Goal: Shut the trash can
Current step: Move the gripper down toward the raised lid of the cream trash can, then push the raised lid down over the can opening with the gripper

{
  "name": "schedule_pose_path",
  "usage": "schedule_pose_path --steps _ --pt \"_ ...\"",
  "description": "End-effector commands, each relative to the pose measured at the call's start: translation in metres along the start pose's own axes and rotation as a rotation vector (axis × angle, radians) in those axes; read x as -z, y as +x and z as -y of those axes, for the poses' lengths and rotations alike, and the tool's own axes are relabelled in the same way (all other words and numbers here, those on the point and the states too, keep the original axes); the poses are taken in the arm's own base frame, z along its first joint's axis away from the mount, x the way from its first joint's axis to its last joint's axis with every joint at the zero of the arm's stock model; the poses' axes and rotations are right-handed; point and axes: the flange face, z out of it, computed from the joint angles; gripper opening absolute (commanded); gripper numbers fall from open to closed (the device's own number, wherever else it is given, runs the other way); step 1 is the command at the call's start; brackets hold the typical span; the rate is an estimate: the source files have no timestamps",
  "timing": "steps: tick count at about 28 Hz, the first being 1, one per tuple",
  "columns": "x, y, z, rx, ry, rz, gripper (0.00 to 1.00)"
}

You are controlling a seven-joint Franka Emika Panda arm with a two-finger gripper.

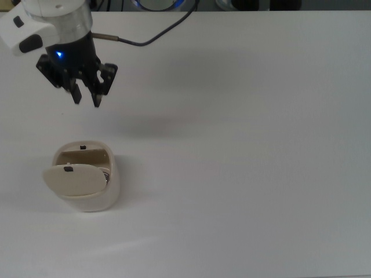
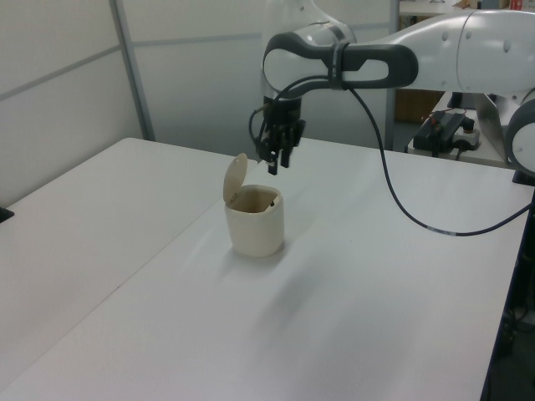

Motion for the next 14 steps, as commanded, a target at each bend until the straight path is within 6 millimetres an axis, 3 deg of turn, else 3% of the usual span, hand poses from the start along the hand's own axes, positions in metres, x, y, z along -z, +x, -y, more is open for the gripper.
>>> schedule_pose_path --steps 1,8,14 --pt "0.004 0.013 0.007 -0.027 0.009 -0.121 0.00" --pt "0.008 0.030 0.007 -0.020 -0.004 -0.275 0.00" --pt "-0.008 0.045 0.007 0.014 -0.056 -0.379 0.00"
